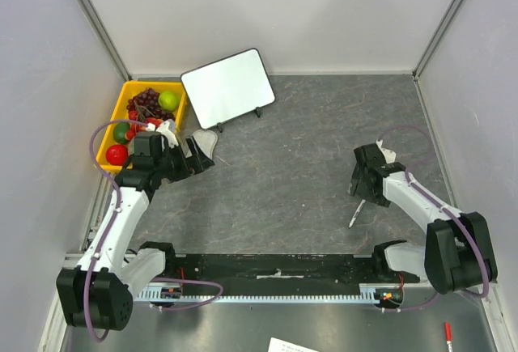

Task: Write a sentence on the whiteboard
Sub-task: Pick up the whiteboard marker from the center of the board.

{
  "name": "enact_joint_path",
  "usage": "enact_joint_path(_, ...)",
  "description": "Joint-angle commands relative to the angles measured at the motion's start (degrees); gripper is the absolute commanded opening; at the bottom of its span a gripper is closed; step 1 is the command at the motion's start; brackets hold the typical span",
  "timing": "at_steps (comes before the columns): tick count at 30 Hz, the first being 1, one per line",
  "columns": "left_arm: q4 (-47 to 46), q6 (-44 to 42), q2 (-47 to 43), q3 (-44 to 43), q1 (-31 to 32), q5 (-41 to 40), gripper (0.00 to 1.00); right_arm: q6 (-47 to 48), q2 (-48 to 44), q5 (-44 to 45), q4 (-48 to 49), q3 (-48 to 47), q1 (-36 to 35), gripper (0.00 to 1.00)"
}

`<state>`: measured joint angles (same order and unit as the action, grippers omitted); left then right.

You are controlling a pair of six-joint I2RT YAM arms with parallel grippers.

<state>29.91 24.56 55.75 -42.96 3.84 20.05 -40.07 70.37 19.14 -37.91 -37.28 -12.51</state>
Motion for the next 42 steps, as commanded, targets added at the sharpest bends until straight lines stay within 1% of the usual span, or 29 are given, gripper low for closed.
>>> enact_joint_path(1, -1.87, -0.74, -0.81, 0.51, -0.15, 3.76, 0.99, -1.41, 2.84, -1.37, 4.51, 2.12, 0.47, 0.79)
enact_joint_path(4, -2.31, -0.83, -1.16, 0.68, -0.23, 5.08, 0.99, -1.41, 3.98, -2.52, 5.74, 1.94, 0.38, 0.73)
enact_joint_path(6, -2.75, -1.0, -1.6, 0.95, -0.23, 6.31, 0.99, -1.41, 4.51, -3.31, 6.79, 2.21, 0.38, 0.63)
enact_joint_path(7, -2.84, -0.83, -1.87, 1.04, -0.15, 6.66, 0.99, -1.41, 4.86, -3.75, 7.15, 2.38, 0.47, 0.61)
enact_joint_path(8, -2.93, -0.83, -2.22, 1.04, -0.14, 7.1, 0.99, -1.24, 5.3, -4.19, 7.5, 2.47, 0.47, 0.53)
enact_joint_path(9, -2.93, -0.74, -2.48, 1.21, -0.23, 7.37, 0.99, -1.23, 5.74, -4.54, 8.02, 2.73, 0.39, 0.41)
enact_joint_path(11, -2.93, -0.56, -3.01, 1.21, -0.23, 7.63, 0.99, -1.15, 6.62, -5.24, 8.73, 3.09, 0.39, 0.36)
enact_joint_path(16, -3.19, -0.65, -4.68, 1.12, -0.23, 10.0, 0.98, -0.53, 7.76, -7.0, 10.48, 3.7, 0.47, 0.17)
enact_joint_path(20, -3.72, -1.09, -6.0, 1.04, -0.15, 13.16, 0.98, 1.05, 8.12, -9.9, 12.33, 4.41, 0.39, 0.09)
enact_joint_path(22, -3.89, -1.26, -6.44, 1.04, -0.14, 14.83, 0.98, 2.45, 8.21, -12.01, 13.12, 4.23, 0.47, 0.02)
enact_joint_path(23, -3.98, -1.35, -6.53, 1.04, -0.23, 15.53, 0.98, 3.33, 7.94, -13.23, 13.39, 3.97, 0.47, 0.0)
enact_joint_path(26, -4.42, -1.35, -6.62, 0.69, -0.14, 19.04, 0.98, 5.18, 4.8, -16.66, 14.09, 3.18, 0.38, 0.0)
enact_joint_path(31, -7.05, 0.31, -6.88, 0.07, -0.06, 25.29, 0.98, 5.53, -10.05, -18.96, 16.02, 0.99, 0.21, 0.0)
enact_joint_path(33, -9.07, 1.54, -6.62, -0.02, 0.21, 29.06, 0.98, 5.62, -14.01, -18.96, 16.2, -1.12, 0.12, 0.0)
enact_joint_path(35, -11.88, 3.73, -5.92, -0.19, 1.34, 31.79, 0.97, 5.62, -16.48, -21.76, 16.46, -3.32, -0.05, 0.0)
enact_joint_path(37, -14.34, 5.41, -4.51, -0.89, 3.97, 32.07, 0.96, 4.92, -17.8, -23.87, 17.25, -5.34, -0.32, 0.0)
enact_joint_path(40, -16.37, 6.99, -2.05, -2.74, 10.9, 28.56, 0.96, 2.9, -18.77, -27.56, 19.71, -6.93, -1.63, 0.0)
enact_joint_path(42, -19.52, 9.09, 0.23, -3.62, 15.83, 26.36, 0.96, 0.62, -19.21, -29.85, 22.69, -7.19, -3.04, 0.0)
